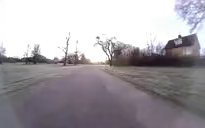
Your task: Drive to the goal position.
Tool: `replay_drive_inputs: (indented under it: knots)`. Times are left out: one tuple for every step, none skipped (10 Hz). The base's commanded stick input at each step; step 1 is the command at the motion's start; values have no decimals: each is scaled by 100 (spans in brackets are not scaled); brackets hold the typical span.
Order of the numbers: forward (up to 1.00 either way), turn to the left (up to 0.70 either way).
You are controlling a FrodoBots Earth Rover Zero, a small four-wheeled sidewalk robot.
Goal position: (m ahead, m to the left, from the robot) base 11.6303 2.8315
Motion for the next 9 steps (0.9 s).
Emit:
replay_drive_inputs:
  knots:
    - [100, 0]
    - [100, 0]
    - [100, 0]
    - [100, 0]
    - [100, 0]
    - [100, 0]
    - [100, 0]
    - [100, 0]
    - [100, 30]
